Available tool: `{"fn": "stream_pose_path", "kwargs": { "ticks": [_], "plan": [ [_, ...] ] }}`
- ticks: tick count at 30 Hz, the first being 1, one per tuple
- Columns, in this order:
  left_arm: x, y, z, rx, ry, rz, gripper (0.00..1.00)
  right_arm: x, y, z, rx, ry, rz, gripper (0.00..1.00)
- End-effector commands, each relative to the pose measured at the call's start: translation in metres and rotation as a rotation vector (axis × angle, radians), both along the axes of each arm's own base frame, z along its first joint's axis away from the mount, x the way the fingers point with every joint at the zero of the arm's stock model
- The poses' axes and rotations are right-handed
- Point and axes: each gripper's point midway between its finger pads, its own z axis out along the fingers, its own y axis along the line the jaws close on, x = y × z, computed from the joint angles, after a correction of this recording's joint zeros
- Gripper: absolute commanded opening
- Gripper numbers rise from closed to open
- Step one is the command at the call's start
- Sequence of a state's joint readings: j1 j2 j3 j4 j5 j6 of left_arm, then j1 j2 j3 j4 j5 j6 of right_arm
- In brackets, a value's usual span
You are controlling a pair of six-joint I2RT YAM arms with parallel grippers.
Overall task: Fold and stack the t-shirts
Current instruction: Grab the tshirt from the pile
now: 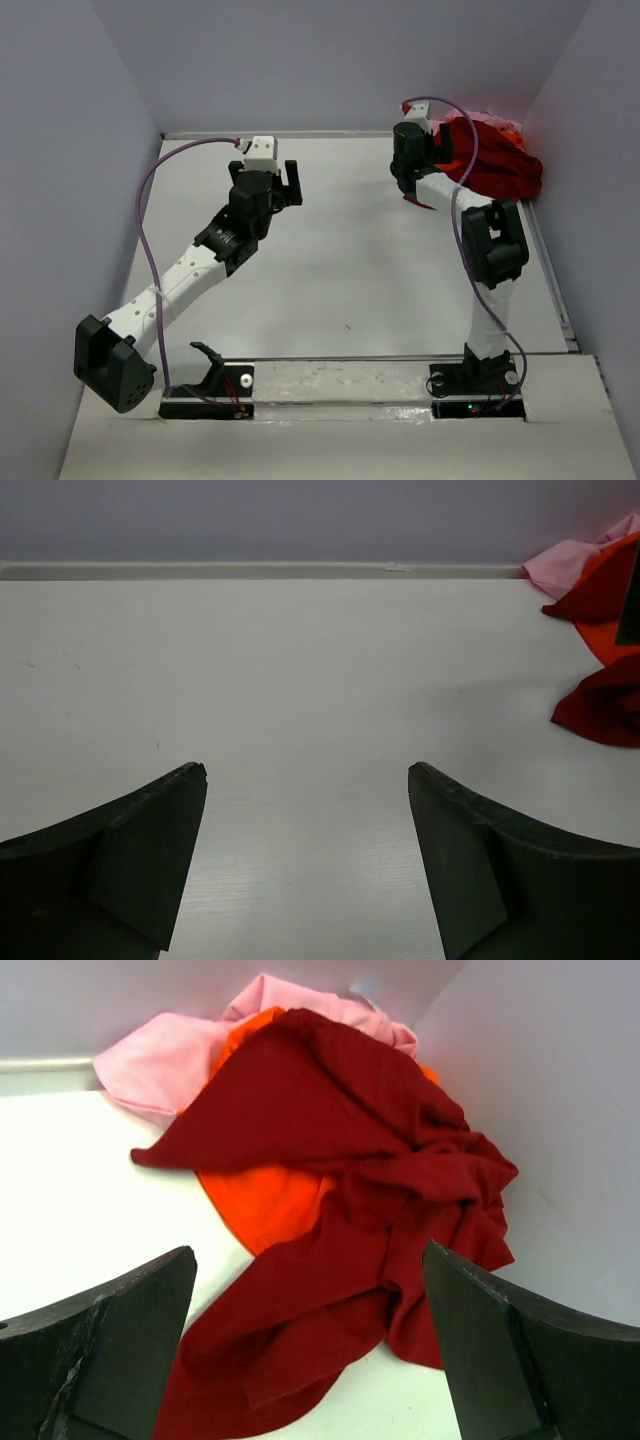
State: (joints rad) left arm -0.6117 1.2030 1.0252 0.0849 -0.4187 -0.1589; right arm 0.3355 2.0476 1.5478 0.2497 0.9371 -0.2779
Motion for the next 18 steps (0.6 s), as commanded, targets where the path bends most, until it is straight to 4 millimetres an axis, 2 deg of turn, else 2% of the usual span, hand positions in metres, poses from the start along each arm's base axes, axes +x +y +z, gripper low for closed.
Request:
{"fn": "stream_pose_path", "kwargs": {
  "ticks": [1,4,5,6,8,11,18],
  "plan": [
    [0.002,-0.005,0.015,-0.028,-0.035,-0.009,0.91,-0.005,0.005,0.011,0.071,-0.040,-0.011,1.00],
    [0.001,-0.004,0.016,-0.031,-0.039,-0.009,0.91,-0.011,0.009,0.002,0.091,0.003,0.028,1.00],
    [0.001,-0.004,0.016,-0.032,-0.039,-0.009,0.91,-0.017,0.007,-0.008,0.093,0.022,0.027,1.00],
    [0.002,-0.004,0.016,-0.031,-0.039,-0.007,0.91,-0.019,0.009,-0.006,0.122,0.008,0.040,1.00],
    [0.002,-0.003,0.016,-0.029,-0.039,-0.005,0.91,-0.021,0.008,-0.015,0.163,0.022,0.054,1.00],
    [0.002,-0.002,0.016,-0.026,-0.041,-0.002,0.91,-0.034,0.004,-0.042,0.207,0.117,0.024,0.99],
    [0.000,-0.004,0.019,-0.034,-0.045,-0.012,0.91,-0.039,0.008,-0.084,0.283,0.196,0.015,0.98]
  ]
}}
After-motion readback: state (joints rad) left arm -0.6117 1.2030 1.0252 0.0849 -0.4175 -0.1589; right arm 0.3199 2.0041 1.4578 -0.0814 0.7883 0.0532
